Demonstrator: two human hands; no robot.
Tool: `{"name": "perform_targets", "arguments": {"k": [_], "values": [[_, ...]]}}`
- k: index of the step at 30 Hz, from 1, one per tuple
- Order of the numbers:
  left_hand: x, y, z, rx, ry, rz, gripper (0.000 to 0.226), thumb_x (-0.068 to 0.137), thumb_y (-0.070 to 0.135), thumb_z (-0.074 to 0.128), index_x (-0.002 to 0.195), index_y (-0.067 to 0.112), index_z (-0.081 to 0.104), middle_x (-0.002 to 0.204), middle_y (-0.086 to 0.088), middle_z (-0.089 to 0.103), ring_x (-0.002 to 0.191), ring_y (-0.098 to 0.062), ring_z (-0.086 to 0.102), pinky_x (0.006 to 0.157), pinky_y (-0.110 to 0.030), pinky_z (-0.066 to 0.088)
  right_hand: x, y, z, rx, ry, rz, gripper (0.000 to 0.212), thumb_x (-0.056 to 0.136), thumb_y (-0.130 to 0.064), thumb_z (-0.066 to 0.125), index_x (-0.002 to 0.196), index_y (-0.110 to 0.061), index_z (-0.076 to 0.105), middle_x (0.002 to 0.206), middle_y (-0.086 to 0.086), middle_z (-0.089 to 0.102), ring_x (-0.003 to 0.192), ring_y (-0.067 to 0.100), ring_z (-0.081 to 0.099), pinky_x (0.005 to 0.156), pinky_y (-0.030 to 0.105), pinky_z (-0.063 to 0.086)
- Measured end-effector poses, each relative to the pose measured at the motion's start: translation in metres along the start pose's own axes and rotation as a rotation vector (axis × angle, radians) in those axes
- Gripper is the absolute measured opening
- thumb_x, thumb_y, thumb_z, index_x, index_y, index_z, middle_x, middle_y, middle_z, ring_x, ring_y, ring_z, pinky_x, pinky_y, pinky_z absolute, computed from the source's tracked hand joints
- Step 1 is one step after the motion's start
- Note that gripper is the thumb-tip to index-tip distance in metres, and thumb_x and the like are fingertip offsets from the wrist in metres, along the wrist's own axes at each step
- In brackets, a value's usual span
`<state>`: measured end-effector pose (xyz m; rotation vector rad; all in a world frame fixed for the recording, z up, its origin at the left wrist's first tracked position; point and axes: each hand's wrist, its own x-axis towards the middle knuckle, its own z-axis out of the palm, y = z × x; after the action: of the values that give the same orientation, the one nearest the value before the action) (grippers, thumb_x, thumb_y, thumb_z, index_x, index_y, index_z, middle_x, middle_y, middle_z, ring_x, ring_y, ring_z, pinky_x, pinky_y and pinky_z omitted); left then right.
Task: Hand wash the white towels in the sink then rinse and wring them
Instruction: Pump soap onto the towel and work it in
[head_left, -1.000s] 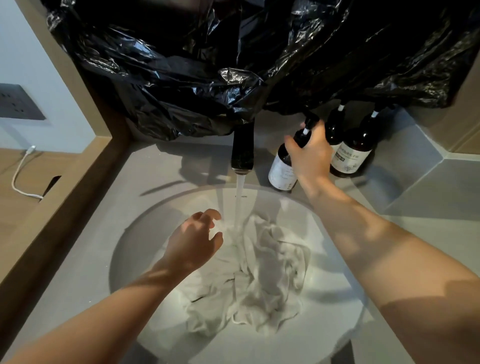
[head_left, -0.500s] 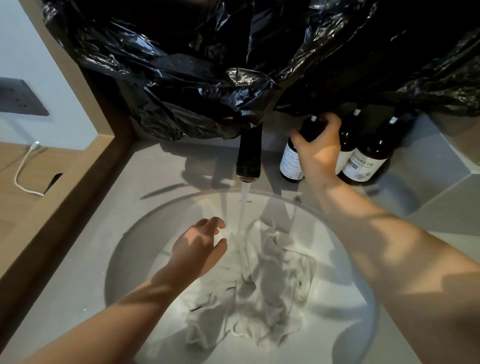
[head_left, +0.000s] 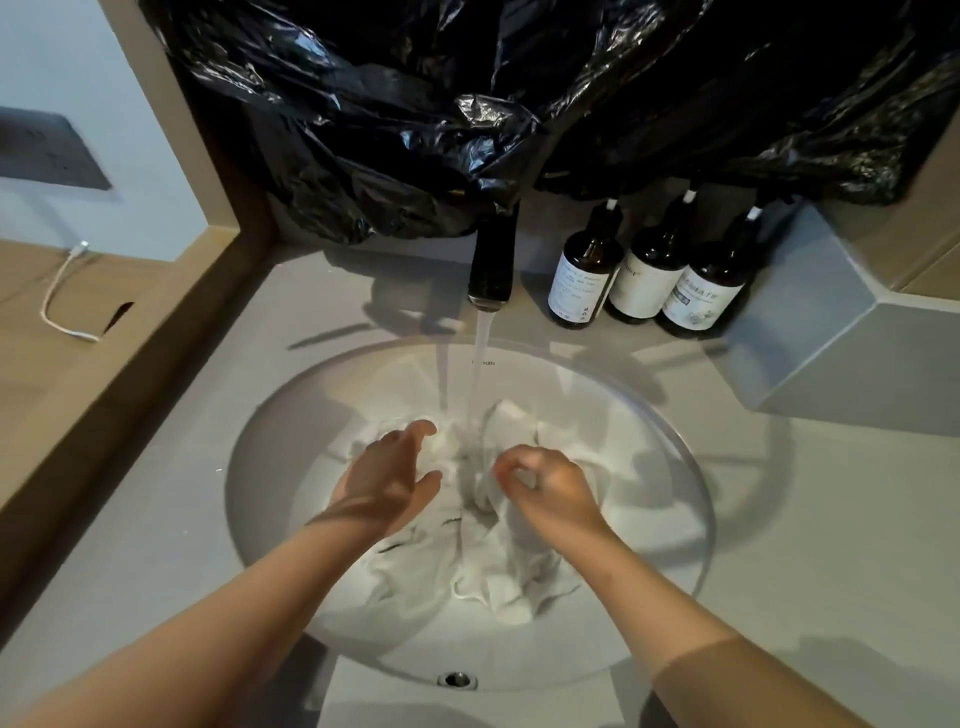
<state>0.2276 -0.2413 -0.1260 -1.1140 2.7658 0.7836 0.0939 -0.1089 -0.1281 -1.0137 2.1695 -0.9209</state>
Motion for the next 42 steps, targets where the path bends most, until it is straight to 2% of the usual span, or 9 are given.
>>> {"name": "perform_targets", "arguments": {"k": [5, 9, 13, 19, 24, 29, 34, 37, 42], "values": [[0.009, -0.011, 0.018, 0.194, -0.13, 0.073, 0.057, 0.089, 0.039, 0.048, 0.142, 0.031, 0.028, 0.143, 0.001, 0.036, 0.134, -0.024, 0.031, 0.104, -0.033, 0.034, 0.0, 0.009, 0.009, -0.408, -0.121, 0.145, 0.021, 0.091, -0.028, 0.052, 0.106, -0.031, 0.065, 0.122, -0.002, 0.056, 0.118, 0.023, 0.048, 0.098, 0.034, 0.041], [0.024, -0.006, 0.03, 0.359, -0.055, 0.033, 0.073, 0.09, 0.041, 0.052, 0.148, 0.042, 0.008, 0.158, -0.003, 0.005, 0.145, -0.031, 0.001, 0.113, -0.048, 0.017, 0.012, 0.005, 0.022, -0.571, -0.26, 0.276, 0.039, 0.092, -0.05, 0.046, 0.13, -0.041, 0.046, 0.157, -0.004, 0.014, 0.143, 0.033, 0.011, 0.11, 0.05, 0.026], [0.038, -0.001, 0.036, 0.372, -0.052, -0.011, 0.085, 0.084, 0.052, 0.056, 0.148, 0.044, 0.0, 0.16, -0.003, -0.005, 0.144, -0.036, -0.012, 0.112, -0.058, 0.01, 0.032, 0.012, 0.03, -0.717, -0.296, 0.267, 0.076, 0.088, -0.064, 0.045, 0.149, -0.043, 0.004, 0.159, -0.004, -0.018, 0.145, 0.035, -0.018, 0.11, 0.065, 0.011], [0.057, -0.019, 0.051, 0.52, -0.212, -0.134, 0.102, 0.074, 0.077, 0.047, 0.147, 0.04, -0.015, 0.158, -0.004, -0.019, 0.145, -0.037, -0.009, 0.108, -0.054, 0.017, 0.058, 0.025, 0.039, -0.664, -0.385, 0.275, 0.098, 0.078, -0.067, 0.059, 0.148, -0.047, -0.007, 0.154, -0.004, -0.032, 0.142, 0.042, -0.02, 0.106, 0.069, 0.02], [0.062, -0.021, 0.058, 0.513, -0.068, -0.051, 0.069, 0.083, 0.063, 0.051, 0.141, 0.043, 0.019, 0.135, -0.002, 0.031, 0.123, -0.023, 0.033, 0.092, -0.039, 0.029, 0.062, 0.04, 0.04, -0.778, -0.263, 0.12, 0.082, 0.081, -0.057, 0.063, 0.147, -0.043, 0.016, 0.158, 0.002, -0.002, 0.133, 0.037, 0.029, 0.106, 0.046, 0.036], [0.065, -0.018, 0.051, 0.164, 0.016, -0.119, 0.043, 0.084, 0.05, 0.058, 0.124, 0.037, 0.048, 0.119, 0.004, 0.045, 0.116, -0.016, 0.042, 0.092, -0.035, 0.032, 0.067, 0.043, 0.031, -0.416, -0.177, 0.169, 0.05, 0.086, -0.044, 0.064, 0.131, -0.031, 0.051, 0.141, 0.001, 0.037, 0.112, 0.025, 0.056, 0.097, 0.033, 0.045], [0.056, -0.013, 0.023, -0.118, 0.078, -0.138, 0.028, 0.08, 0.04, 0.069, 0.104, 0.028, 0.059, 0.109, 0.007, 0.045, 0.112, -0.016, 0.046, 0.091, -0.031, 0.039, 0.058, 0.019, 0.002, -0.177, -0.021, 0.11, 0.026, 0.085, -0.038, 0.065, 0.107, -0.024, 0.067, 0.114, 0.002, 0.057, 0.104, 0.02, 0.057, 0.082, 0.024, 0.04], [0.041, -0.02, 0.001, -0.231, 0.186, 0.114, 0.022, 0.072, 0.04, 0.076, 0.086, 0.027, 0.066, 0.088, 0.007, 0.051, 0.093, -0.023, 0.059, 0.082, -0.032, 0.048, 0.052, -0.001, -0.019, -0.223, -0.114, 0.071, 0.017, 0.085, -0.039, 0.062, 0.099, -0.031, 0.067, 0.114, -0.005, 0.053, 0.112, 0.014, 0.052, 0.088, 0.026, 0.039], [0.041, -0.006, 0.001, 0.39, -0.112, 0.086, 0.029, 0.087, 0.059, 0.046, 0.105, 0.04, 0.06, 0.141, 0.006, 0.03, 0.137, -0.021, 0.017, 0.109, -0.053, 0.015, 0.044, -0.016, -0.01, -0.846, -0.433, 0.078, 0.044, 0.087, -0.06, 0.041, 0.128, -0.043, 0.045, 0.145, -0.004, 0.029, 0.134, 0.028, 0.026, 0.105, 0.05, 0.024]]}}
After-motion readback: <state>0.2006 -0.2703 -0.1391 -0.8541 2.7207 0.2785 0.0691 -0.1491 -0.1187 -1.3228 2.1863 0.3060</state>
